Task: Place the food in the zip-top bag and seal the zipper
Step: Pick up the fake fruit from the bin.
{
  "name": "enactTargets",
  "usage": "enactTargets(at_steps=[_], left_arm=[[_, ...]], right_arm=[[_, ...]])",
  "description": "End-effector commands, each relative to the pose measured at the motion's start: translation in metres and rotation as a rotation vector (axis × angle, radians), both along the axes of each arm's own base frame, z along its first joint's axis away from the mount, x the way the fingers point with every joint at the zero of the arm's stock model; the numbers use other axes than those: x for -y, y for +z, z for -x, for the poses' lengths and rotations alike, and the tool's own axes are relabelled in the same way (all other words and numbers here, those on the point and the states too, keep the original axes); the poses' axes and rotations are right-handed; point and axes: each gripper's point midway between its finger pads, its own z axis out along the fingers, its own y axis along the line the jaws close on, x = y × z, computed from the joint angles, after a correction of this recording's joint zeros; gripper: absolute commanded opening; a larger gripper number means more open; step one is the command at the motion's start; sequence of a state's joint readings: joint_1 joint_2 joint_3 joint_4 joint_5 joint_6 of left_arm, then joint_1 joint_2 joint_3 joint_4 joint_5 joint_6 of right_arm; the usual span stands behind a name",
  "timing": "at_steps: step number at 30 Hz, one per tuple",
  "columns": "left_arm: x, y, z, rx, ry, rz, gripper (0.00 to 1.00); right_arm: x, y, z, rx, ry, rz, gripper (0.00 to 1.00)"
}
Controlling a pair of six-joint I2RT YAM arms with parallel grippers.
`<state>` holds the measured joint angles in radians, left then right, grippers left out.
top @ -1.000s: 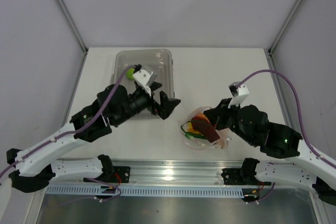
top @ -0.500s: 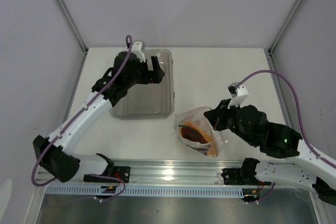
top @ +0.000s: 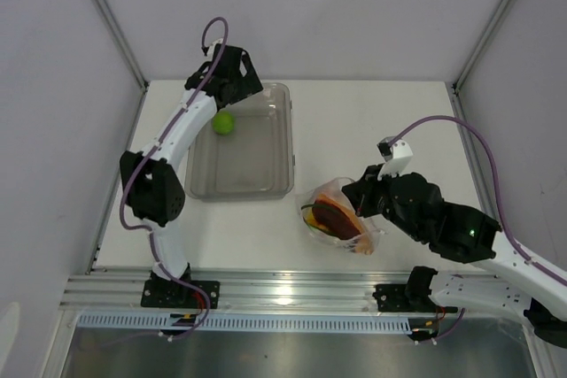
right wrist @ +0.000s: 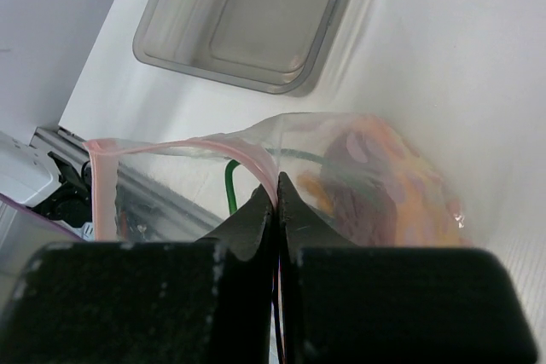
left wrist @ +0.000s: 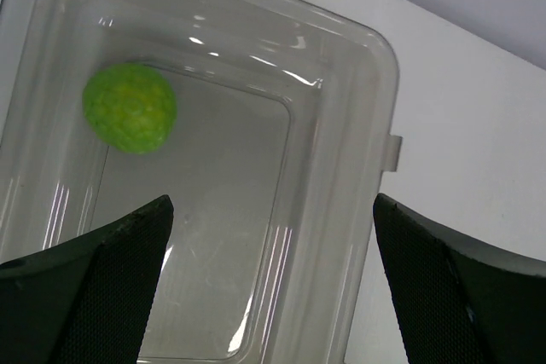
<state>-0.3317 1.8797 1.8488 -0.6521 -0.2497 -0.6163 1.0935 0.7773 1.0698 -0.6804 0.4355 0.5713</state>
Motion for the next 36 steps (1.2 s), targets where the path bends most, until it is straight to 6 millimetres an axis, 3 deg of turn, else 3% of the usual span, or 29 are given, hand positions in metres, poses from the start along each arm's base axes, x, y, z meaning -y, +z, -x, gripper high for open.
enactTargets(at_steps=[1, 7, 10, 11, 13, 21, 36], left_arm=[[-0.02, -0.016, -0.012, -0.056, 0.147, -0.018, 1.0], [-0.048, -0.047, -0.025, -0.113, 0.337, 0.033, 0.99], [-0.054, -0.06, -0.033, -0.132, 0.364, 0.047, 0.99], [-0.055, -0.075, -0.034, -0.165, 0.381, 0.048, 0.99], [-0.059, -0.079, -0.04, -0.175, 0.409, 0.08, 1.0], [-0.065, -0.123, -0.046, -0.289, 0.475, 0.167, 0.99], [-0.083, -0.157, -0.043, -0.371, 0.643, 0.242, 0.99]], right_arm=[[-0.004, 0.014, -0.006, 0.035, 0.001, -0.032, 0.0], [-0.001, 0.012, -0.009, 0.034, -0.008, -0.032, 0.0], [0.0, 0.011, -0.01, 0.034, -0.009, -0.034, 0.0], [0.001, 0.011, -0.01, 0.034, -0.009, -0.032, 0.0], [0.002, 0.01, -0.011, 0.037, -0.012, -0.032, 0.0], [0.008, 0.004, -0.016, 0.034, -0.032, -0.032, 0.0], [0.012, -0.008, -0.028, 0.016, -0.043, -0.027, 0.0]])
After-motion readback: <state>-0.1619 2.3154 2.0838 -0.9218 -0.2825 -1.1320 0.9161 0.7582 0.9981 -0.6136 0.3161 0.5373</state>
